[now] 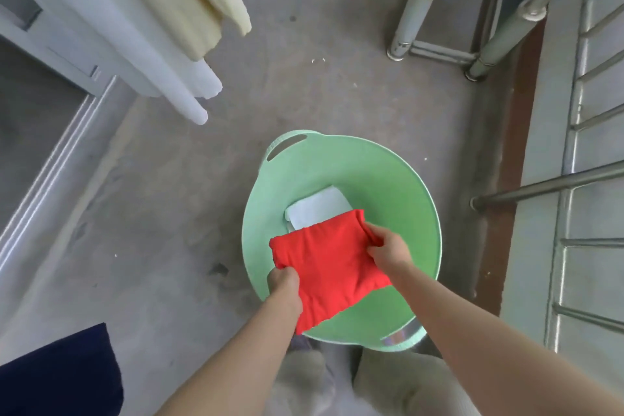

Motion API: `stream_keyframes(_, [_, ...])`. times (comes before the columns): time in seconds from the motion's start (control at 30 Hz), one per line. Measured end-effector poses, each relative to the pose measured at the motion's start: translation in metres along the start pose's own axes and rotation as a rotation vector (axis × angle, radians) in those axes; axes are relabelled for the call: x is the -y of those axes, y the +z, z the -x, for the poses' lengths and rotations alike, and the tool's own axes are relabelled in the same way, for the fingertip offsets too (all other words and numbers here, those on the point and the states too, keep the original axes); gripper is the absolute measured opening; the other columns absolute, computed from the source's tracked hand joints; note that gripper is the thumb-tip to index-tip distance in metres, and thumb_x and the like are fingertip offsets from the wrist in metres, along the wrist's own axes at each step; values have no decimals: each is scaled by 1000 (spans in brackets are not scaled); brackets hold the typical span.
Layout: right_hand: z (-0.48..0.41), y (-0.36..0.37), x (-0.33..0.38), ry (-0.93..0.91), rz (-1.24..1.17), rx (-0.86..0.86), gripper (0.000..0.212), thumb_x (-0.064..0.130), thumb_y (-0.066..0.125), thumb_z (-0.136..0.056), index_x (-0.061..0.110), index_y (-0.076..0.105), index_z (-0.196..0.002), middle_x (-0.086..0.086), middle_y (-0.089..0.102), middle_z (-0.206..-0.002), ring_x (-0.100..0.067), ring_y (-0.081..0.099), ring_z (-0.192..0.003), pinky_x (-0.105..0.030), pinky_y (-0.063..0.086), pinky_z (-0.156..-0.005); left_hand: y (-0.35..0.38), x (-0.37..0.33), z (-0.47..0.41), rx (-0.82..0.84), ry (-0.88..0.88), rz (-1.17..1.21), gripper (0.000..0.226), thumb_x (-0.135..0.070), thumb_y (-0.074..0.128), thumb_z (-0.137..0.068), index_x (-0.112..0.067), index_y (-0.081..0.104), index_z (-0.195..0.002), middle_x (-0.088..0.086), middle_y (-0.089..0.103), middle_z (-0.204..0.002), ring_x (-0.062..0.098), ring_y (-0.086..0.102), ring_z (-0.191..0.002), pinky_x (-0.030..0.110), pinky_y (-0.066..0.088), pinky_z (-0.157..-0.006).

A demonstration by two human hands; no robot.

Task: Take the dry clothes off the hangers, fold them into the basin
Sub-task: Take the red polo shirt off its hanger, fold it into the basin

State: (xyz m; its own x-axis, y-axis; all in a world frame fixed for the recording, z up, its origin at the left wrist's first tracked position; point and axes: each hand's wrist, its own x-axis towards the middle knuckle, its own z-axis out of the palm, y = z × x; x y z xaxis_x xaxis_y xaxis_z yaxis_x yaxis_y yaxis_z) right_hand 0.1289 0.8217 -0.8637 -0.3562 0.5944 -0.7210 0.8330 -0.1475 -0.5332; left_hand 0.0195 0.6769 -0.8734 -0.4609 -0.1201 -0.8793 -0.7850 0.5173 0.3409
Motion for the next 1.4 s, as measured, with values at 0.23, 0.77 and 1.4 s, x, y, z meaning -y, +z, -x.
stream_keyframes(0.23, [-127, 40, -39, -117, 48, -40, 64, -9, 43, -81, 24, 54, -134, 1, 56, -136, -17, 49, -127, -14, 32, -95, 63, 0, -137, -48, 64, 3, 38, 5, 34, -89, 9, 54, -122, 27, 56, -127, 40, 56, -114, 53, 46, -97])
stream_keyframes(0.77, [-304, 100, -60, -167, -13, 177, 67, 6, 60, -88, 9, 30, -148, -7, 41, -146, -22, 43, -132, -21, 31, -104, 129, -6, -311, 127, 116, -44, 39, 9, 28, -92, 5, 55, -119, 22, 62, -112, 30, 60, -96, 51, 49, -85])
stream_keyframes(1.4, [-317, 121, -128, -290, 274, -136, 43, 9, 52, -91, 13, 48, -133, -13, 65, -119, -32, 60, -109, -38, 47, -88, 128, 28, -324, 168, 240, -315, 40, 9, 29, -87, -14, 54, -106, 18, 64, -111, 34, 63, -102, 53, 52, -88])
